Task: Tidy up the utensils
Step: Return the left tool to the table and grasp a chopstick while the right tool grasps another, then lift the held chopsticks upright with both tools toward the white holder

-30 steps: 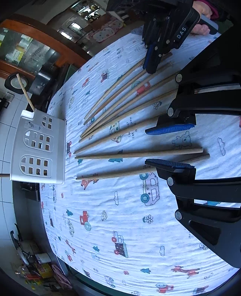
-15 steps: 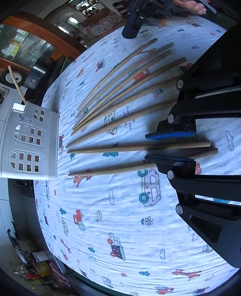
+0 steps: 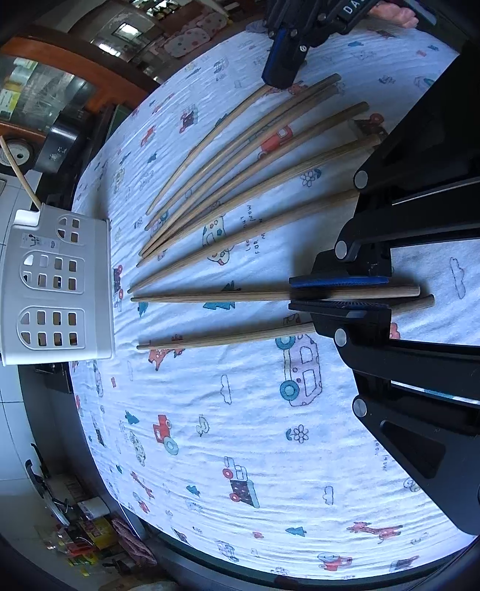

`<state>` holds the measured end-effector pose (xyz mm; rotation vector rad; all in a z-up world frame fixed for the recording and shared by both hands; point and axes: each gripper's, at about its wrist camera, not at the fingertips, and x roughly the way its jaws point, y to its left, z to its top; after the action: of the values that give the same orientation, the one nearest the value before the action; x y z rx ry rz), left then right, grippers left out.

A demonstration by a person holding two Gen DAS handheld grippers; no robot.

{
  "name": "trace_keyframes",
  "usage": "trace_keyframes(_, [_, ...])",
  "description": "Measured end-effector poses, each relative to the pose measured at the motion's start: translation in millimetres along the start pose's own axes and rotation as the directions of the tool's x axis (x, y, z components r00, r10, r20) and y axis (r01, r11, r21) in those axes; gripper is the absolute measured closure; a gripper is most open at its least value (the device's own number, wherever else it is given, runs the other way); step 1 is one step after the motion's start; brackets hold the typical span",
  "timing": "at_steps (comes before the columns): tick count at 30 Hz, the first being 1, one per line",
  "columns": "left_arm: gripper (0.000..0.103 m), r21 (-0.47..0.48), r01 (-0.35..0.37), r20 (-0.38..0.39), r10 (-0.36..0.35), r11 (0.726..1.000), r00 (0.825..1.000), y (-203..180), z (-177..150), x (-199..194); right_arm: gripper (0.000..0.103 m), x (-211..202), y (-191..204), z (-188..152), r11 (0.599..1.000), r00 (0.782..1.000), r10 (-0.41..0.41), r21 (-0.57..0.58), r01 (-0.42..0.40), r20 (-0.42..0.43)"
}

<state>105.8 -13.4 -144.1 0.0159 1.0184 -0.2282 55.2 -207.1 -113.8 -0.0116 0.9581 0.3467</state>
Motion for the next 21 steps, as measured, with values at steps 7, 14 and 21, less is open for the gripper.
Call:
trace_keyframes(7, [0.097, 0.005, 0.018, 0.035, -0.018, 1.0, 0.999, -2, 8, -18, 0.094, 13, -5, -8, 1.0, 0.999, 0.008, 0.022, -0.007, -0.039])
trace_keyframes(14, [0.097, -0.001, 0.027, 0.102, -0.027, 1.0, 0.994, -2, 19, -49, 0.094, 17, -5, -9, 1.0, 0.999, 0.01, 0.014, -0.009, -0.042])
trace_keyframes(21, [0.097, 0.012, 0.034, 0.158, -0.035, 0.999, 0.987, -2, 32, -74, 0.096, 18, -5, -10, 1.0, 0.999, 0.004, -0.006, -0.004, -0.033])
